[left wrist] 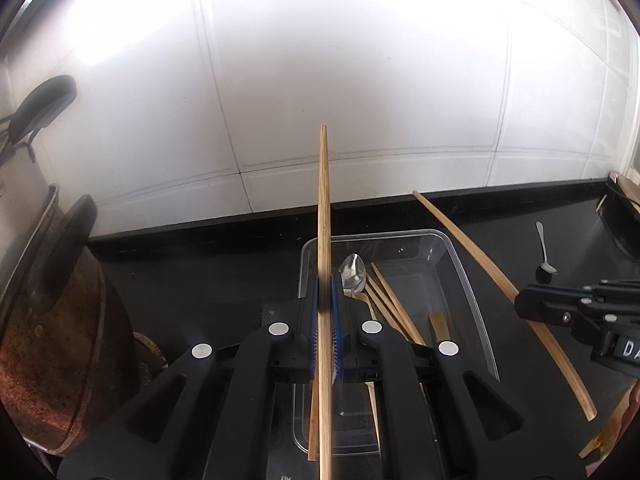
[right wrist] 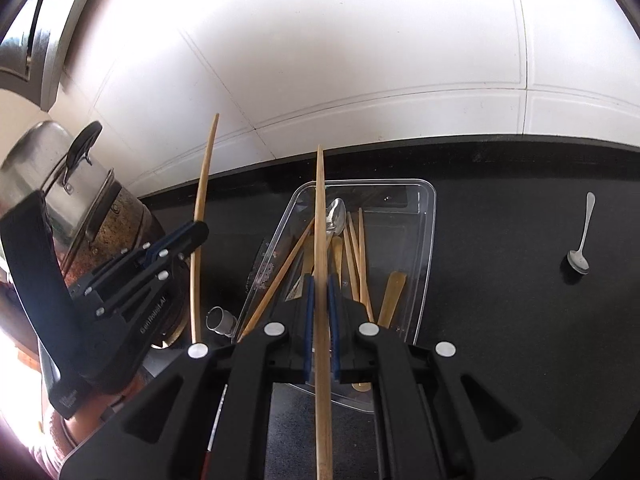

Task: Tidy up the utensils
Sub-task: 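Carry both held chopsticks over the clear tray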

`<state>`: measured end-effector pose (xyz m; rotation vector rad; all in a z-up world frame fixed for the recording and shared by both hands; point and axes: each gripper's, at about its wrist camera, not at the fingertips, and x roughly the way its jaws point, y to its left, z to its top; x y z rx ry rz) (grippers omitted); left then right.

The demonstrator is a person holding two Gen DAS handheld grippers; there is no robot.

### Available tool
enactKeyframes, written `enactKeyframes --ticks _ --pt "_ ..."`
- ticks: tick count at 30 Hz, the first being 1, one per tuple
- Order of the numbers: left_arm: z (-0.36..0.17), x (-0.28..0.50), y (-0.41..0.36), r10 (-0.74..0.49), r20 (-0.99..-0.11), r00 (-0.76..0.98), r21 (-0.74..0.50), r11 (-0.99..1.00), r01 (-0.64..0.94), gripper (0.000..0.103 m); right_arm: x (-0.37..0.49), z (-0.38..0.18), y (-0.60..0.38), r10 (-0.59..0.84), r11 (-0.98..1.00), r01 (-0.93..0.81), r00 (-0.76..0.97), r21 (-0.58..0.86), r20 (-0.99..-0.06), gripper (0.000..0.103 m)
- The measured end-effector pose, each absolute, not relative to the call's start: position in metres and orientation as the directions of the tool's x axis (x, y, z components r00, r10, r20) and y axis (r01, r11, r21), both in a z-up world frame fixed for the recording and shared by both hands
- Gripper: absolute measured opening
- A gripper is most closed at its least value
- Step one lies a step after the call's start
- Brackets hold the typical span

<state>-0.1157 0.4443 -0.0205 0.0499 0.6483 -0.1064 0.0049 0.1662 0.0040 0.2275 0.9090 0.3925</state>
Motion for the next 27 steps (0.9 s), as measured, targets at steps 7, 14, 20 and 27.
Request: enactKeyframes --ticks 7,14,20,27 --pt "-0.018 -0.128 0.468 -0.086 -0.601 0.795 -0.052 0.996 0.068 0.005 0.002 -0.003 0.186 0.440 0.898 -0.261 0.511 0.354 -0.739 0.007" --pt "-0.028 -0.131 0.490 -0.139 -0.635 0.760 -0.167 0.985 0.042 0.005 0.001 -0.004 0.199 0.449 0.893 -0.280 0.501 0.352 -0.740 0.007" --pt "-0.035 -0.135 0.498 -0.177 -0.653 0.737 -0.232 0.972 0.029 0.005 -0.004 -0.006 0.204 0.462 0.885 -0.305 0.485 0.352 -0.742 0.007" --pt "-0.037 -0.142 0.493 -0.161 -0.659 0.734 -0.212 0.977 0.024 0.005 -0.007 -0.008 0.203 0.470 0.881 -0.309 0.485 0.359 -0.737 0.007"
